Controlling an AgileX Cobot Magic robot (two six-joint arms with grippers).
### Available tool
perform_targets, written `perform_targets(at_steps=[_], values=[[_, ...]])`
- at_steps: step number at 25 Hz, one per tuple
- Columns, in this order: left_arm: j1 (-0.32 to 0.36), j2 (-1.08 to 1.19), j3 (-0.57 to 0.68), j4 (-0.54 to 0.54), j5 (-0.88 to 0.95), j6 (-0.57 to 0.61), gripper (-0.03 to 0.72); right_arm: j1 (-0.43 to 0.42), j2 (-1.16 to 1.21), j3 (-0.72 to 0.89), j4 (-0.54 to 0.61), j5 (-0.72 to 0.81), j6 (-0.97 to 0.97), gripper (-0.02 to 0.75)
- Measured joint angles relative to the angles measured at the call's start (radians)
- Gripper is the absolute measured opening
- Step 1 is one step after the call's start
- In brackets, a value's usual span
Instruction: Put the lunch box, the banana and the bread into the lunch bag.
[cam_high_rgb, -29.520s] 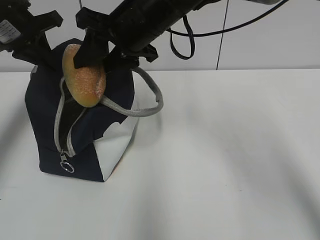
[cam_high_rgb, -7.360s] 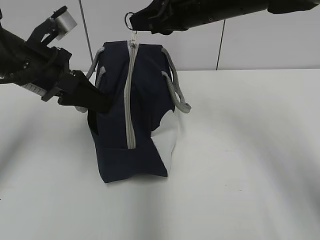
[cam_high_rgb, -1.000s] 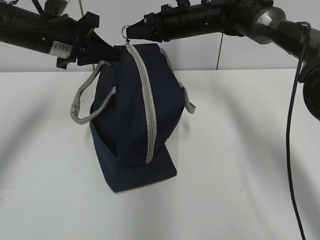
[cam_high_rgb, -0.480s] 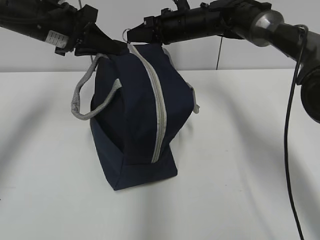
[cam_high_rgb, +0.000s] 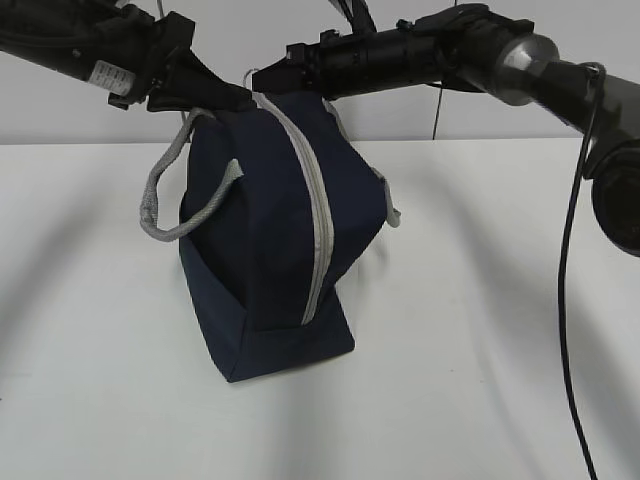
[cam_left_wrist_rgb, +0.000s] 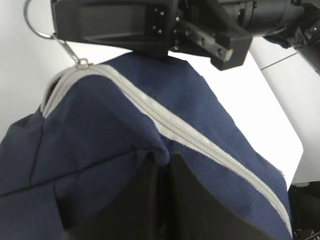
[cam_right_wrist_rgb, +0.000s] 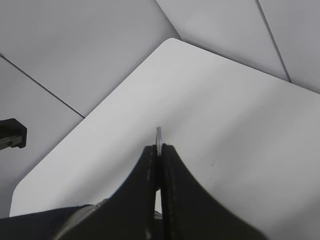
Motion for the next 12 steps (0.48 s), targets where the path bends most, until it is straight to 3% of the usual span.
perform_targets(at_steps=[12], values=[[0.000,0.000,-0.002,0.060,-0.003,0.001,0.011,-0.006,0.020,-0.005,0.003,-0.005,0.245,-0.016]])
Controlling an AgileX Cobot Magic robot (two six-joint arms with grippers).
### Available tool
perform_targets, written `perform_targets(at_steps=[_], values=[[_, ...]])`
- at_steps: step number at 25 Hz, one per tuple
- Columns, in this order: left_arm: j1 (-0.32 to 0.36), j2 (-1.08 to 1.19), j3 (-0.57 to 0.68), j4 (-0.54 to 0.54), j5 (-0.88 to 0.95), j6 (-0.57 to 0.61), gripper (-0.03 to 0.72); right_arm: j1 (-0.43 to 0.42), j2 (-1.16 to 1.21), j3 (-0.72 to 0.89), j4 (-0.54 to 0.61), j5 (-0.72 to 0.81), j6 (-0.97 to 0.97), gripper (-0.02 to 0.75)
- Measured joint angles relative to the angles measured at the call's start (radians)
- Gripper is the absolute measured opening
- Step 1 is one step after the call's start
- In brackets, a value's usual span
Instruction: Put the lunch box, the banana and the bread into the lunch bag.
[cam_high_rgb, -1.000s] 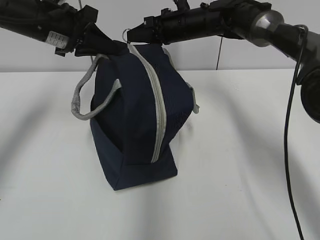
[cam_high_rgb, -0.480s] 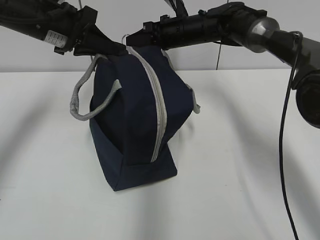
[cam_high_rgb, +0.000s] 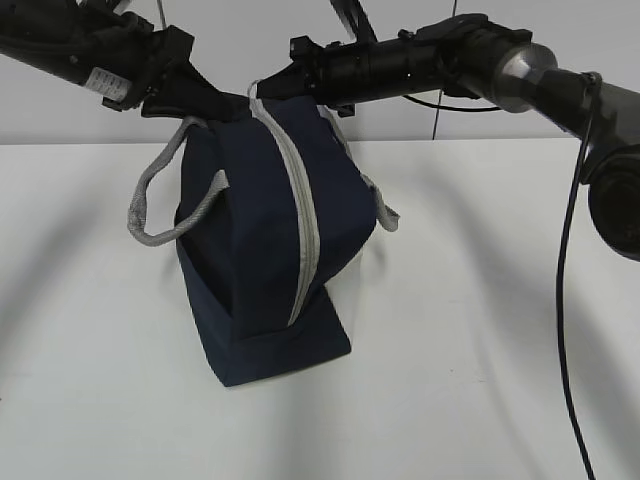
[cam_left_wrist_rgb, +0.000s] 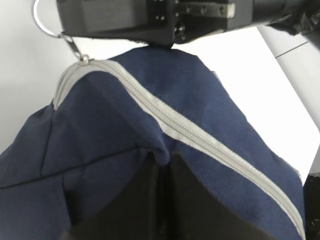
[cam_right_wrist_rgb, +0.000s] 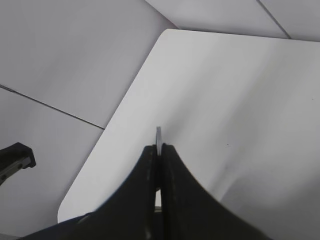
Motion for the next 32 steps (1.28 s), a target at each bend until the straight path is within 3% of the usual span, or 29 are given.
perform_targets(at_steps=[9,18,32], values=[[-0.007,-0.001,-0.011,0.042,-0.028,0.035,0.011,-0.019,0.002,-0.083,0.015,-0.052,0.008,-0.016],[-0.067,-0.001,-0.019,0.070,-0.099,0.086,0.011,-0.021,0.044,-0.090,0.063,-0.046,0.001,-0.016],[-0.071,-0.001,-0.019,0.065,-0.121,0.125,0.011,-0.023,0.048,-0.090,0.050,-0.031,-0.001,-0.016]])
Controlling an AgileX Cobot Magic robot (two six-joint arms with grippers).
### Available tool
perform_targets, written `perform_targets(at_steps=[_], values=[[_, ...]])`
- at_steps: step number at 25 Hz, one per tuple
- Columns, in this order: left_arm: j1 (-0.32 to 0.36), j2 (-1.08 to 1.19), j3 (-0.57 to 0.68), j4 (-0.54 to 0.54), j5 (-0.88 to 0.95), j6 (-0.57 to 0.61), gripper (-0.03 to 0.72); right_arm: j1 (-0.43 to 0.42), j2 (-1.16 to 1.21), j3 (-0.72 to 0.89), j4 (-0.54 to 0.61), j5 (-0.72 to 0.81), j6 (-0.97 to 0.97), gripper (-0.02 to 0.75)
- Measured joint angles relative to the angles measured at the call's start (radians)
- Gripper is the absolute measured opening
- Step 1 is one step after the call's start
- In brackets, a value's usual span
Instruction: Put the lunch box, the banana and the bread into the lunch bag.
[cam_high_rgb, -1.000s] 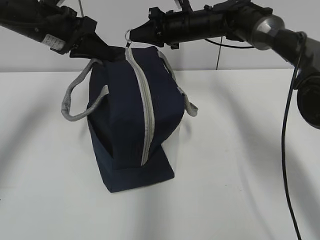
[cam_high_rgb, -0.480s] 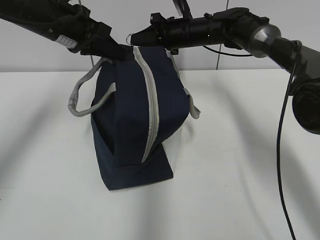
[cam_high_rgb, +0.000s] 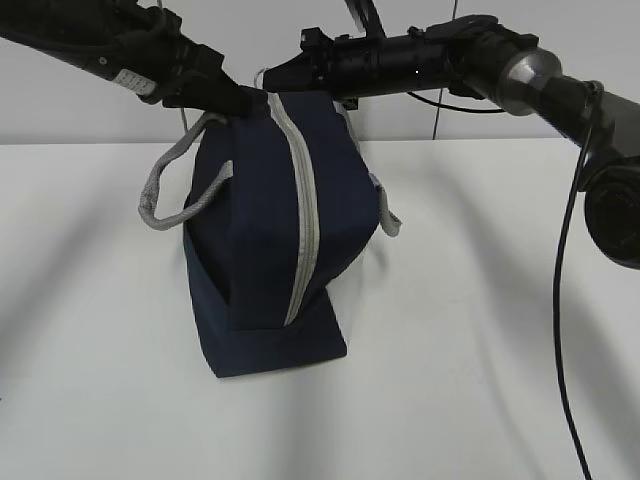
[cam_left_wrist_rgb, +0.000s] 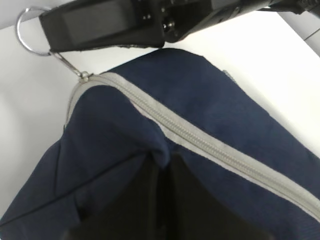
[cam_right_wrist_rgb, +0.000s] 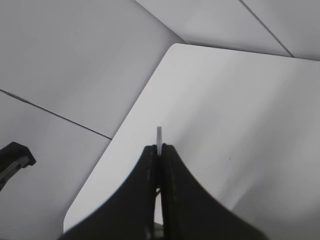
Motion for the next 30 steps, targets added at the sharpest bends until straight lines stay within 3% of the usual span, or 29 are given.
perform_targets(at_steps=[8,30], values=[[0.000,0.001,0.000,-0.033,-0.004,0.052,0.010,0.000,0.004,0.000,-0.051,0.019,0.044,-0.016],[0.000,0.002,0.000,-0.116,-0.010,0.152,0.010,0.000,0.060,0.008,-0.052,0.059,0.072,-0.016]])
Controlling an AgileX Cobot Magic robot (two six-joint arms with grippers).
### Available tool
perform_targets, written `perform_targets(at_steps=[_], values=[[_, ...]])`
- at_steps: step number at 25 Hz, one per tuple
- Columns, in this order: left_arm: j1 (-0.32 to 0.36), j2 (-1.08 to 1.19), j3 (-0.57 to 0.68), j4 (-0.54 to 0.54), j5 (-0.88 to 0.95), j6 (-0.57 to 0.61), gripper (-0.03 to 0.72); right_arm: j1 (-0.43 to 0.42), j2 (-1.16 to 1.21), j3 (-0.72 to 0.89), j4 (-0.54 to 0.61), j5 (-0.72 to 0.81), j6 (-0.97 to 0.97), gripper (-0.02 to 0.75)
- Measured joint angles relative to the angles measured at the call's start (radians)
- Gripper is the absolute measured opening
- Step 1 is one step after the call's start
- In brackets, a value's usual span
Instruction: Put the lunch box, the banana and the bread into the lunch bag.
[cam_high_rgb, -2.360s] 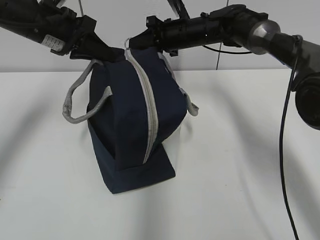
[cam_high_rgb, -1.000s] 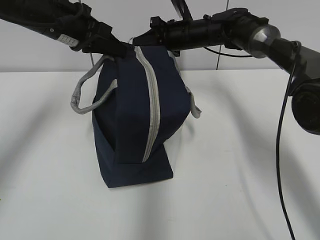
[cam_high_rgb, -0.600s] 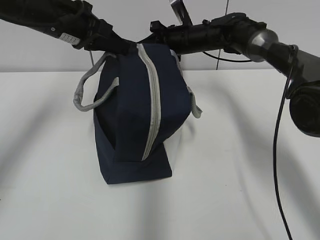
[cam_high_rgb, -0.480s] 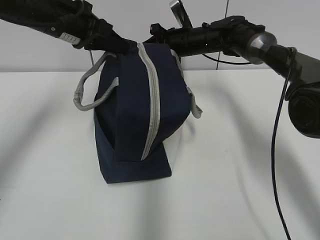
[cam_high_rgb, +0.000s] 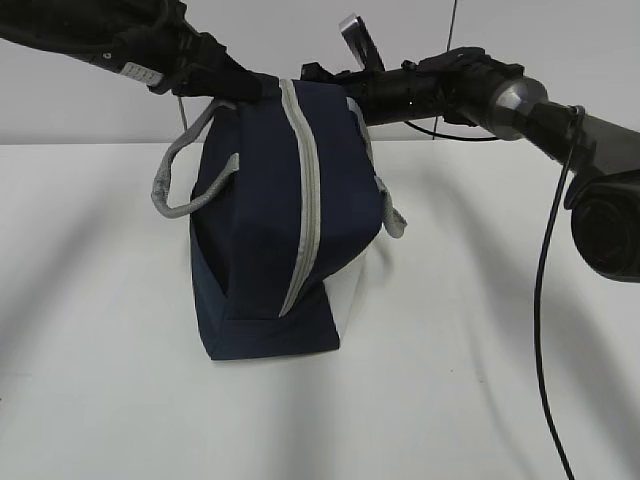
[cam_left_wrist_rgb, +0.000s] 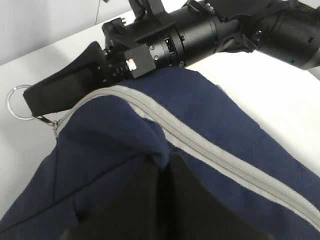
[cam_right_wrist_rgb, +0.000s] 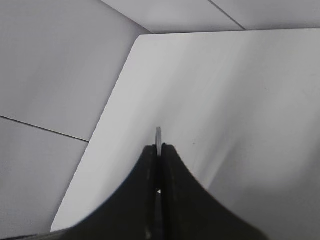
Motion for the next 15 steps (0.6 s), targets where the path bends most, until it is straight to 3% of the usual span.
perform_targets(at_steps=[9,11,15], values=[[0.000,0.000,0.000,-0.001,0.011,-0.027,0.009,0.000,-0.013,0.002,-0.008,0.005,0.000,0.003],[-0.001,0.000,0.000,-0.009,0.023,-0.046,0.014,0.000,-0.022,0.004,-0.017,0.022,0.000,0.081],[-0.001,0.000,0.000,-0.014,0.028,-0.065,0.078,-0.005,-0.046,0.004,-0.020,0.033,0.000,0.377]])
